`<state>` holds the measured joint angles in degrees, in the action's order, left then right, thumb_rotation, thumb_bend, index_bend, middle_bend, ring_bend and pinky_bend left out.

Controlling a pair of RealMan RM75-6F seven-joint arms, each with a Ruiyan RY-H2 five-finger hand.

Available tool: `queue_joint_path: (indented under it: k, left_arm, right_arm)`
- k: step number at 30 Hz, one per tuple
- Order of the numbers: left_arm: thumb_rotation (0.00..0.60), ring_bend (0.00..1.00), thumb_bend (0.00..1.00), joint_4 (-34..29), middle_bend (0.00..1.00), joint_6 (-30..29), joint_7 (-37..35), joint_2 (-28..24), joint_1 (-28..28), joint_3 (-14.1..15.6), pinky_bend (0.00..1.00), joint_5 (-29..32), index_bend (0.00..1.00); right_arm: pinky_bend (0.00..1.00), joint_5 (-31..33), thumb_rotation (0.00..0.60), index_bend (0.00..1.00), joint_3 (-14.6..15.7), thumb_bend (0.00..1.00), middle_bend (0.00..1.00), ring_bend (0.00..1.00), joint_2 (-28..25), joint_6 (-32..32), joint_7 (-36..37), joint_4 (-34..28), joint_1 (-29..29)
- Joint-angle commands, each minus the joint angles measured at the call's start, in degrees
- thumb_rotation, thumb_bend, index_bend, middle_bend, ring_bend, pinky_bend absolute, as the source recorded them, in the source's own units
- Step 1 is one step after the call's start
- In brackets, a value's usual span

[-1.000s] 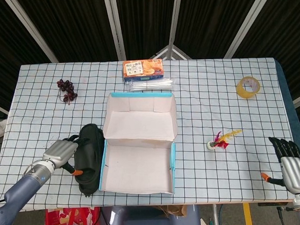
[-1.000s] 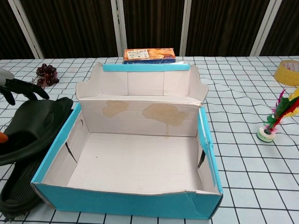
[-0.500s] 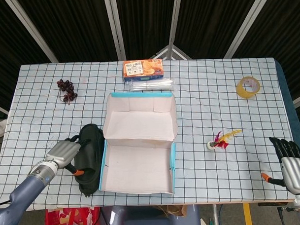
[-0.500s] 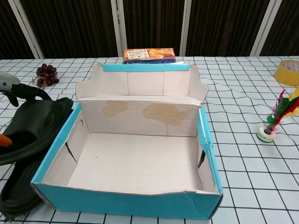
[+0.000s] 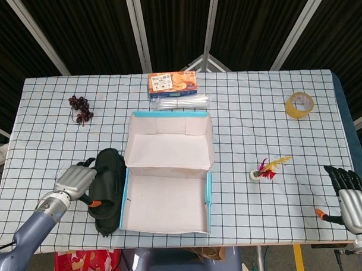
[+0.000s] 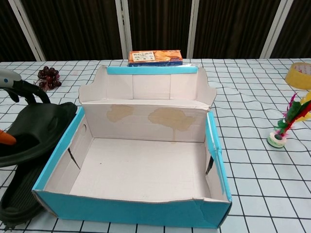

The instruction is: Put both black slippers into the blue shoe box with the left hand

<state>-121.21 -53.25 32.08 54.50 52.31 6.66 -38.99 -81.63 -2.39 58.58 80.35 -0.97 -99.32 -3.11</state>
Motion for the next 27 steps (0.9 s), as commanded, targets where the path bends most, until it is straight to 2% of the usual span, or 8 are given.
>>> queue_joint_path:
  k: [1, 6, 15, 21, 27]
  left_arm:
    - [0.475, 0.02, 0.09, -0.12, 0.29, -0.33, 0.36, 0.03, -0.08, -0.02, 0.17, -0.14, 0.20]
    - [0.493, 0.03, 0.20, -0.20, 0.33, -0.75, 1.00, 0.32, -0.13, 0.01, 0.17, 0.11, 0.24]
    - [0.543, 0.03, 0.38, -0.25, 0.34, -2.92, 2.51, 0.82, -0.54, -0.08, 0.17, 0.62, 0.25]
    - [0.596, 0.03, 0.46, 0.13, 0.39, -3.58, 3.42, 1.48, -0.89, 0.00, 0.17, 0.38, 0.30]
    - [0.600, 0.06, 0.52, 1.07, 0.45, -4.59, 3.92, 2.36, -1.54, -0.10, 0.17, -0.54, 0.34]
  right_arm:
    - [0.04, -0.02, 0.600, 0.03, -0.05, 0.16, 0.11, 0.08, 0.04, 0.16, -0.01, 0.01, 0.04]
    - [0.04, -0.09, 0.600, 0.03, -0.01, 0.16, 0.11, 0.08, 0.02, 0.32, 0.18, 0.01, 0.15]
    - [0.04, -0.09, 0.600, 0.03, 0.03, 0.16, 0.11, 0.08, -0.06, 0.09, 0.40, 0.11, 0.08]
    - [0.04, 0.01, 0.600, 0.03, -0.05, 0.16, 0.11, 0.08, -0.20, -0.14, 0.64, 0.01, -0.05]
    - [0.04, 0.16, 0.600, 0.04, -0.06, 0.16, 0.11, 0.08, -0.34, -0.51, 0.89, -0.02, -0.20]
